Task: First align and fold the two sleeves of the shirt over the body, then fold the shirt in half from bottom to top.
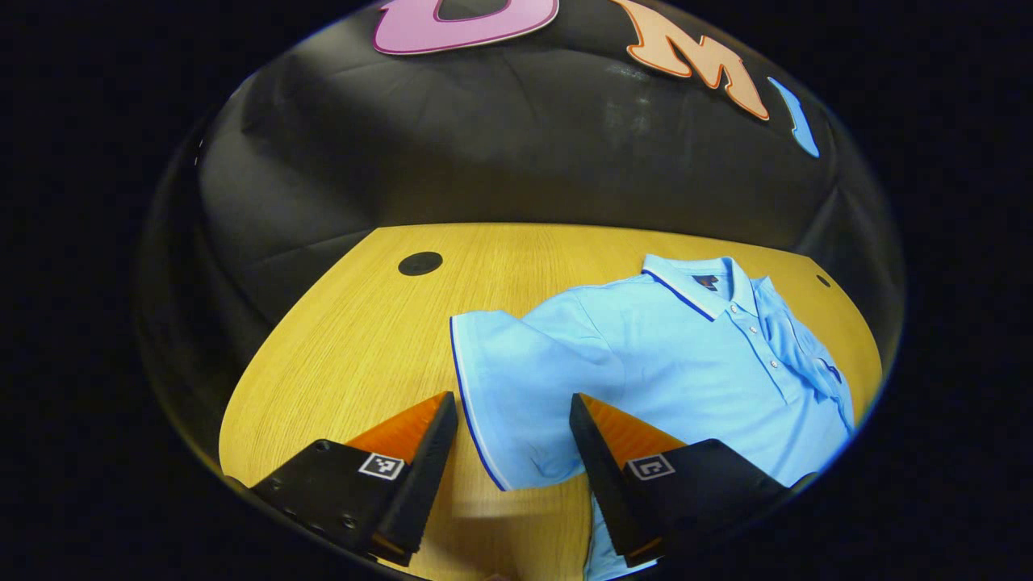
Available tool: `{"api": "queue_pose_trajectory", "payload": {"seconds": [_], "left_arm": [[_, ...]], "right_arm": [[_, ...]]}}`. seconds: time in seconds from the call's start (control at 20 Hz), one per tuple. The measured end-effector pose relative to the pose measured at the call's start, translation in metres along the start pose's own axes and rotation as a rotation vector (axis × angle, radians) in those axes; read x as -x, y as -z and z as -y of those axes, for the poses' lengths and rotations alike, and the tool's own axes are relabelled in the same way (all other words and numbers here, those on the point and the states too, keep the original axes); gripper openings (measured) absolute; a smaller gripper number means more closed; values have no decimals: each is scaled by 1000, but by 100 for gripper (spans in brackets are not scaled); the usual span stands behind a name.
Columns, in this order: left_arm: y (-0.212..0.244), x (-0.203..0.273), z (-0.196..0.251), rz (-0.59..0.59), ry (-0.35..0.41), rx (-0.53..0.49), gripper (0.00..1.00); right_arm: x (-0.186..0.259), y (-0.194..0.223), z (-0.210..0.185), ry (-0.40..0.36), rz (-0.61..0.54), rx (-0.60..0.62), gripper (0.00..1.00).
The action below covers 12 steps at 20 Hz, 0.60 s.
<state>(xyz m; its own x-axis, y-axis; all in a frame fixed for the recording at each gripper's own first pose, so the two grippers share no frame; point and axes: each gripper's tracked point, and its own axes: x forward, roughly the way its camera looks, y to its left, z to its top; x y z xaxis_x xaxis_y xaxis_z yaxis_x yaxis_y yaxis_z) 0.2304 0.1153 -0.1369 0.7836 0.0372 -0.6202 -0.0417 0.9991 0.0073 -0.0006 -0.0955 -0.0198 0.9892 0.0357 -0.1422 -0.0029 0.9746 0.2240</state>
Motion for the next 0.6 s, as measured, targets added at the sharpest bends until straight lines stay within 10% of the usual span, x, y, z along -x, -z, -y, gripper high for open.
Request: {"api": "queue_pose_trajectory", "payload": {"seconds": [0.15, 0.35, 0.6], "left_arm": [[1, 3, 6, -9, 33, -9, 68], [3, 5, 17, -20, 48, -9, 12], [-6, 7, 26, 13, 26, 38, 3]], "right_arm": [[-3, 2, 1, 0, 3, 3, 98], [-3, 6, -1, -14, -5, 3, 98], [-8, 8, -15, -48, -16, -25, 94]]}}
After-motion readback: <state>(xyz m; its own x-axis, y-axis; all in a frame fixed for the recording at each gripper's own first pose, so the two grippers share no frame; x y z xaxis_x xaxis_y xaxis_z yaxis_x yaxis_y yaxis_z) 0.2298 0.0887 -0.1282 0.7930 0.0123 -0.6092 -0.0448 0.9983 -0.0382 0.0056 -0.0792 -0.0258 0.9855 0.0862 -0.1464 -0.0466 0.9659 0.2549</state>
